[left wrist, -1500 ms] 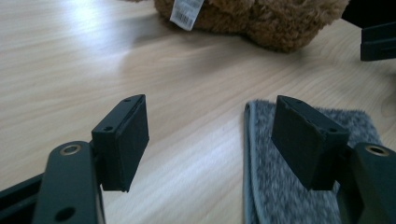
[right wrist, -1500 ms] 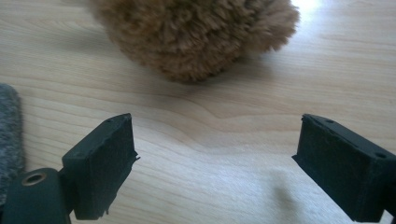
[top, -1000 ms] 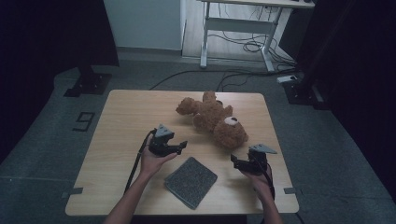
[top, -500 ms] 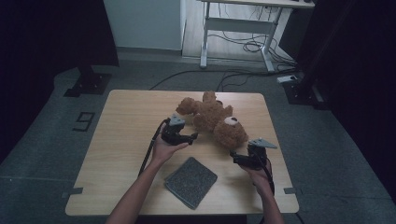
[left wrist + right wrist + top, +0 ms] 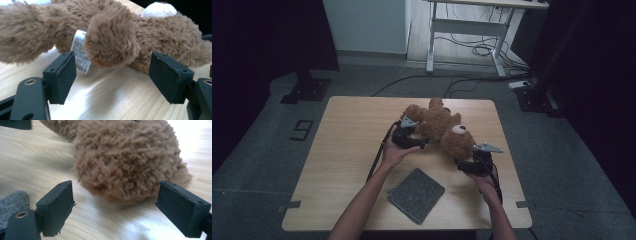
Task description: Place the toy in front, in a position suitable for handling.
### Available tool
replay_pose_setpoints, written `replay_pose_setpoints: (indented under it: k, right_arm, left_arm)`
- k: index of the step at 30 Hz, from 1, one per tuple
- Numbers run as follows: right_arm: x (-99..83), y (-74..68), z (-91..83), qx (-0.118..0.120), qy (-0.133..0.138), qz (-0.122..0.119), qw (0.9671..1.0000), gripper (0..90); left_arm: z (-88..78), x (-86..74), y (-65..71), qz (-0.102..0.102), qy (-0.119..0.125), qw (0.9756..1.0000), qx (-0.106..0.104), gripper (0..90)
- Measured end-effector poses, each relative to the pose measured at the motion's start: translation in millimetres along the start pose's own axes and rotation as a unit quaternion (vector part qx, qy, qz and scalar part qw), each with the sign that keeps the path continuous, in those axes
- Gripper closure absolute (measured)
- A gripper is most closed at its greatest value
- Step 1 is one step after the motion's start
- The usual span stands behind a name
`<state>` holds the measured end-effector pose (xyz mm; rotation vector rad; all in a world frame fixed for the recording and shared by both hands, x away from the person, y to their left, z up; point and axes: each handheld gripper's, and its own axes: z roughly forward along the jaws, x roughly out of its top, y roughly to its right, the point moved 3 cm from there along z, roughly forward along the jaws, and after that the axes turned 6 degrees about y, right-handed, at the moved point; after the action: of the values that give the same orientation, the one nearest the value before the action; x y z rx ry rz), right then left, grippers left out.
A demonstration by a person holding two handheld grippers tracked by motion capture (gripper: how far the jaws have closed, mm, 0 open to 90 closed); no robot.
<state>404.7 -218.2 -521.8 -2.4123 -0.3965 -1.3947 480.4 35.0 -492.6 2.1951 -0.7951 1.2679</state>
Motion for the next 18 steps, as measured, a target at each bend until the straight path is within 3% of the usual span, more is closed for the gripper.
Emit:
replay_pose_setpoints:
  k: [5,7,10,12,13,16,18]
  right_arm:
    - [5.6,-3.9,4.5,0.007,0.005,-0.004,1.0,14.7]
    - [6.3,-4.3,8.5,0.009,0.002,-0.005,0.9999,17.2]
    - [8.4,-4.9,18.0,-0.001,0.0,-0.011,0.9999,22.6]
    - [9.2,-5.1,20.0,-0.007,0.001,-0.016,0.9998,23.4]
    - [10.3,-4.4,23.9,-0.028,-0.002,-0.03,0.9991,25.8]
    - [10.6,-2.2,28.2,-0.043,-0.006,-0.037,0.9984,28.7]
    - [11.6,0.5,31.0,-0.046,-0.001,-0.029,0.9985,34.0]
  left_arm:
    - [14.4,10.4,-0.6,0.001,0.001,1.0,0.0,22.2]
    - [19.4,12.2,-1.2,0.003,0.002,1.0,0.004,26.9]
    - [26.2,10.6,-1.7,-0.003,0.003,1.0,0.0,46.0]
    - [27.1,10.0,-1.6,-0.004,0.003,1.0,-0.003,50.1]
    - [27.4,9.2,-0.8,-0.009,0.005,0.9999,-0.006,59.5]
    - [27.0,8.9,0.3,-0.01,0.004,0.9999,-0.01,64.6]
    - [25.8,8.9,2.0,-0.008,0.005,0.9999,-0.01,67.7]
